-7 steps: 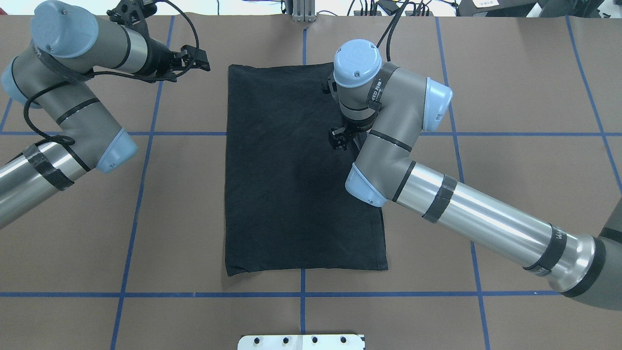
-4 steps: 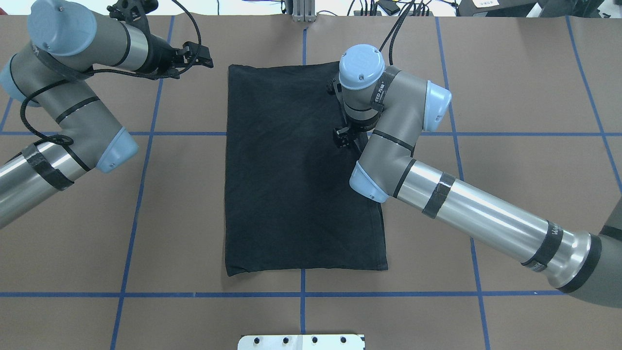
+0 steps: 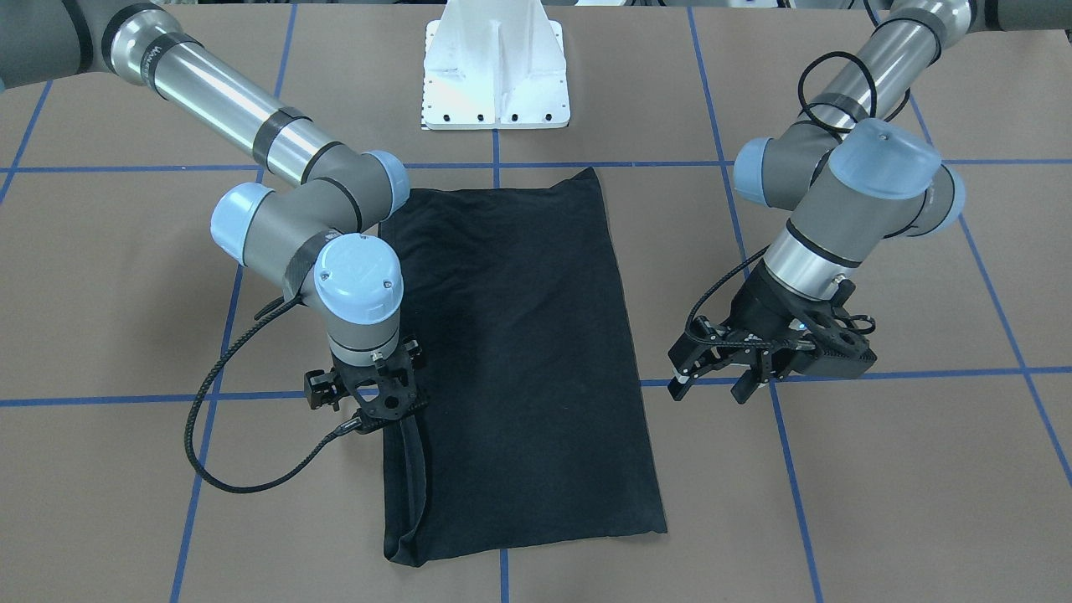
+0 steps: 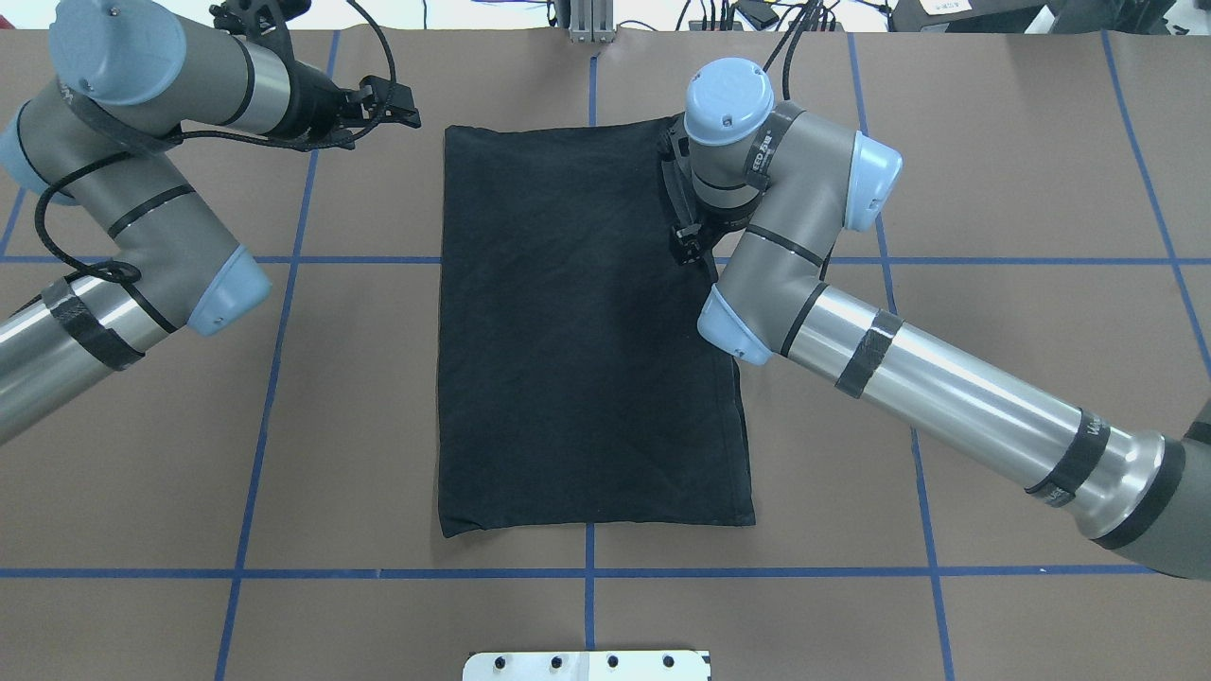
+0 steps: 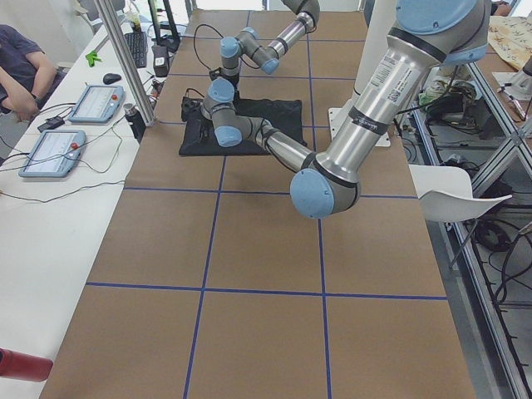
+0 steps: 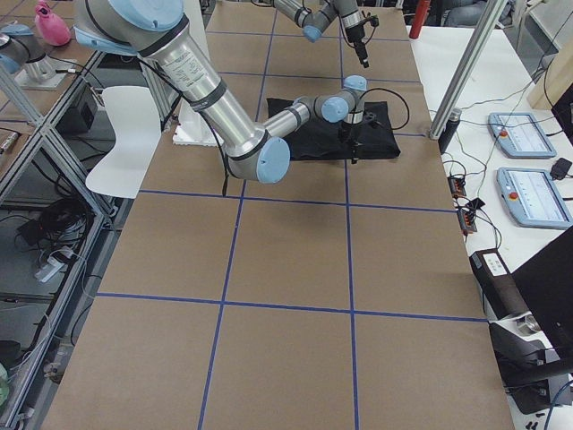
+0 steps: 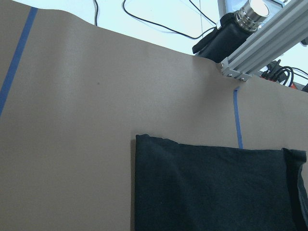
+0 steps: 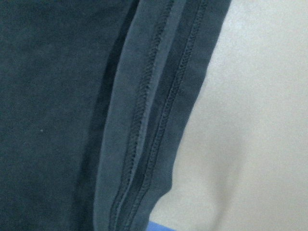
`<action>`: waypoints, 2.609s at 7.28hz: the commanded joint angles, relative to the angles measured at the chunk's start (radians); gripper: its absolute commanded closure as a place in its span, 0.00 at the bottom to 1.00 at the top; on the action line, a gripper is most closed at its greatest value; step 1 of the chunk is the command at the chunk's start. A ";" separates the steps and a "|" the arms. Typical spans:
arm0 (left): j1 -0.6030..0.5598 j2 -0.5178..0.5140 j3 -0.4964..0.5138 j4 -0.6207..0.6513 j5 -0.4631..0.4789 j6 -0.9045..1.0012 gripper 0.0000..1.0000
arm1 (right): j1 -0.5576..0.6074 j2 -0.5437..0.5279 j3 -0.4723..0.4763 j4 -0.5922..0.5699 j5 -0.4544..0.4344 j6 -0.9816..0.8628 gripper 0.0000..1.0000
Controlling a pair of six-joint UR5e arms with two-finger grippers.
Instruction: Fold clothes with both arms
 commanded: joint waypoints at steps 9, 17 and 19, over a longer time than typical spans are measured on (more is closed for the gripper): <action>0.033 0.142 -0.352 0.239 -0.078 -0.031 0.00 | 0.096 -0.150 0.323 -0.002 0.265 0.215 0.00; 0.536 0.362 -0.512 0.170 0.135 -0.405 0.00 | 0.091 -0.478 0.678 0.183 0.408 0.517 0.00; 0.591 0.356 -0.500 0.207 0.136 -0.437 0.00 | 0.082 -0.480 0.675 0.201 0.414 0.538 0.00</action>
